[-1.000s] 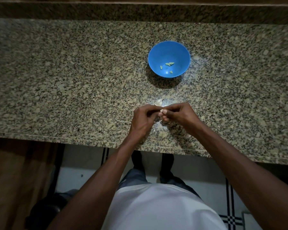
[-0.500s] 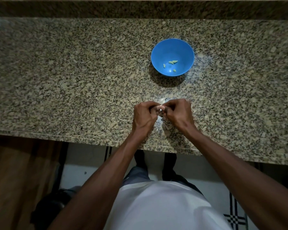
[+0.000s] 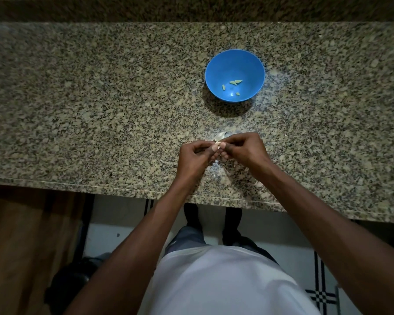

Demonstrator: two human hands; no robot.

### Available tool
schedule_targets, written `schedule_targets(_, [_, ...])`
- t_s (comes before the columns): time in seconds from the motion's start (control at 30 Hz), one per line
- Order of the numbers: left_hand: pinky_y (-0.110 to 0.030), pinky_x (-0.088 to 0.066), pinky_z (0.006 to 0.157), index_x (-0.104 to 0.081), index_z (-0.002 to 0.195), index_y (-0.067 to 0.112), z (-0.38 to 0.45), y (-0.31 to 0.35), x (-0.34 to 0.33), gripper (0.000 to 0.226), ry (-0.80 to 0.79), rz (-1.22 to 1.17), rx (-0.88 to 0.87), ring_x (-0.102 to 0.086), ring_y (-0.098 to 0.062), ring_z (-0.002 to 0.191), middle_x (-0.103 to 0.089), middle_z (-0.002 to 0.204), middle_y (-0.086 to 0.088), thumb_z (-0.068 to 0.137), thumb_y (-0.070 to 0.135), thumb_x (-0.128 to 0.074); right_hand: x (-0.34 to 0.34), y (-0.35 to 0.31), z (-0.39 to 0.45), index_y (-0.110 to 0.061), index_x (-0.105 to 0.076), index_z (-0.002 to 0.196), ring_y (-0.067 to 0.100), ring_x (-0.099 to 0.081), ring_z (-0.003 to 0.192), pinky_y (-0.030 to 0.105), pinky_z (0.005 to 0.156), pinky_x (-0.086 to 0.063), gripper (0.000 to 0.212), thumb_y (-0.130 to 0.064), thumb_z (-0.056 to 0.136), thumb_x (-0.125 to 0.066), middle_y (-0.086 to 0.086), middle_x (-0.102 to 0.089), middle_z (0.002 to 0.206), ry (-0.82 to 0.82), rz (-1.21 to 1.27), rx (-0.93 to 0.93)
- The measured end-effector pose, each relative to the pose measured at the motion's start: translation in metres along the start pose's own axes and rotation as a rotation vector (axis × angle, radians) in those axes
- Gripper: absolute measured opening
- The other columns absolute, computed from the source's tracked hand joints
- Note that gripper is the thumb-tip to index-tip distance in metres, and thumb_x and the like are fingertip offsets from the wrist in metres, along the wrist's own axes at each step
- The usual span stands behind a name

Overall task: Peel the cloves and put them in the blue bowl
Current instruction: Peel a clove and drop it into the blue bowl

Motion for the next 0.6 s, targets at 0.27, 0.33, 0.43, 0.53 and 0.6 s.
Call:
schedule_targets(0.27, [-0.025, -0.060, 0.078, -0.074, 0.111, -0.002, 0.001, -0.006, -0.005, 0.022, -0.139, -0.138, 0.101, -0.074, -0.018, 0.085, -0.079, 0.094, -0.010, 0.092, 0.009, -0.076, 0.001, 0.011, -0.001, 0.002, -0.078, 0.104, 0.022, -0.072, 0.078, 0.029, 0.077, -0.063, 0.014, -0.005, 0.092, -0.076, 0.015, -0.079, 0.089, -0.134, 0.192, -0.111])
schedule_targets(0.33, [-0.028, -0.059, 0.079, -0.075, 0.110, -0.002, 0.004, -0.009, -0.004, 0.022, -0.139, -0.135, 0.126, -0.072, -0.017, 0.081, -0.078, 0.092, -0.011, 0.091, 0.010, -0.077, 0.001, 0.010, 0.000, 0.000, -0.079, 0.105, 0.020, -0.072, 0.077, 0.031, 0.078, -0.062, 0.015, -0.007, 0.091, -0.078, 0.013, -0.080, 0.089, -0.134, 0.145, -0.073])
schedule_targets(0.43, [-0.037, -0.058, 0.085, -0.077, 0.106, 0.000, 0.006, -0.012, 0.000, 0.018, -0.116, -0.128, 0.145, -0.068, -0.020, 0.078, -0.075, 0.087, -0.014, 0.091, 0.009, -0.076, 0.002, 0.002, 0.001, -0.007, -0.082, 0.103, 0.022, -0.075, 0.077, 0.031, 0.074, -0.062, 0.015, -0.014, 0.090, -0.081, 0.007, -0.081, 0.088, -0.103, 0.011, 0.029])
schedule_targets(0.53, [-0.041, -0.057, 0.086, -0.078, 0.102, 0.000, 0.009, -0.010, 0.002, 0.014, -0.108, -0.109, 0.154, -0.066, -0.025, 0.079, -0.074, 0.086, -0.017, 0.091, 0.009, -0.076, 0.000, -0.005, 0.000, -0.013, -0.082, 0.106, 0.026, -0.077, 0.083, 0.036, 0.077, -0.064, 0.016, -0.017, 0.091, -0.081, 0.002, -0.081, 0.089, -0.091, -0.058, 0.095])
schedule_targets(0.6, [-0.039, -0.056, 0.083, -0.078, 0.101, 0.000, 0.011, -0.007, 0.004, 0.014, -0.110, -0.100, 0.151, -0.066, -0.025, 0.079, -0.074, 0.085, -0.017, 0.090, 0.009, -0.076, -0.004, -0.006, -0.001, -0.014, -0.081, 0.110, 0.023, -0.077, 0.086, 0.035, 0.078, -0.064, 0.018, -0.015, 0.092, -0.080, 0.002, -0.081, 0.092, -0.092, -0.069, 0.126])
Point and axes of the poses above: each hand's wrist, its own z-axis towards the middle knuckle, its own x-axis out of the back of the hand, y = z × x, the point moved 8 cm from there along z, towards the middle knuckle
